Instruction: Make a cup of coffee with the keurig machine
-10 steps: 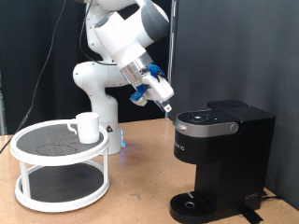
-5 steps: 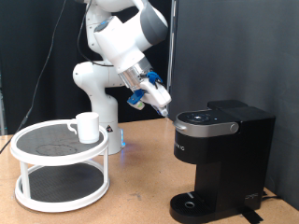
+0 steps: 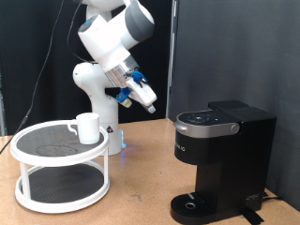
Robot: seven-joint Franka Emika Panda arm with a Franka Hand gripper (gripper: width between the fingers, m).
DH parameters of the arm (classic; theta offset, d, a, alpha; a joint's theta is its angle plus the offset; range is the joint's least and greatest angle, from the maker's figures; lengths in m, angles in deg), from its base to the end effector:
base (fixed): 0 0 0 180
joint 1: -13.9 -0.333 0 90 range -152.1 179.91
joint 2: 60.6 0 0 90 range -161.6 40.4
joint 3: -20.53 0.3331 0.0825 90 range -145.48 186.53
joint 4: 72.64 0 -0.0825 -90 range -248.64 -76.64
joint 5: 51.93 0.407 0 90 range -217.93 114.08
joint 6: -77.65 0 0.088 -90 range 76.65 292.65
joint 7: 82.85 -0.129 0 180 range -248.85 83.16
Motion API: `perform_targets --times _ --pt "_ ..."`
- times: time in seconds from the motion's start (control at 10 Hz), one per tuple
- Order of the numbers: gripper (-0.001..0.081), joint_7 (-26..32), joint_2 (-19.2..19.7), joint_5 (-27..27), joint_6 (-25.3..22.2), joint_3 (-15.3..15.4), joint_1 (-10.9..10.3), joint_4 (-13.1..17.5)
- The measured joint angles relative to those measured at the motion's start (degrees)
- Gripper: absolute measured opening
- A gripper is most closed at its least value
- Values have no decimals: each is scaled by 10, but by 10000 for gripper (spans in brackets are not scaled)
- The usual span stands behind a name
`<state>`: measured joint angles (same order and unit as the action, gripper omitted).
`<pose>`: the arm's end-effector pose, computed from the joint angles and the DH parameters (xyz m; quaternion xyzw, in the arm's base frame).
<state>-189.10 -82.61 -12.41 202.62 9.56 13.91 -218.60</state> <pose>0.4317 -0.0464 0.3965 -0.3266 0.8923 0.2326 0.2073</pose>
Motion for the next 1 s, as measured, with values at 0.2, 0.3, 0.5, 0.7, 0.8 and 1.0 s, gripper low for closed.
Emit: perform_targets --times 0.2,0.3,0.5,0.7,0.8,1.0 --pt "0 1 -6 -1 -2 0 3 -3" --pt "0 7 -7 2 -4 -3 3 -4" --pt "0 29 -24 5 -46 -26 6 -9" --pt "0 31 -52 -12 -106 -51 24 -12" --pt "0 31 -66 -25 -129 -61 35 -13" --pt "0 53 -91 -50 -176 -85 53 -14"
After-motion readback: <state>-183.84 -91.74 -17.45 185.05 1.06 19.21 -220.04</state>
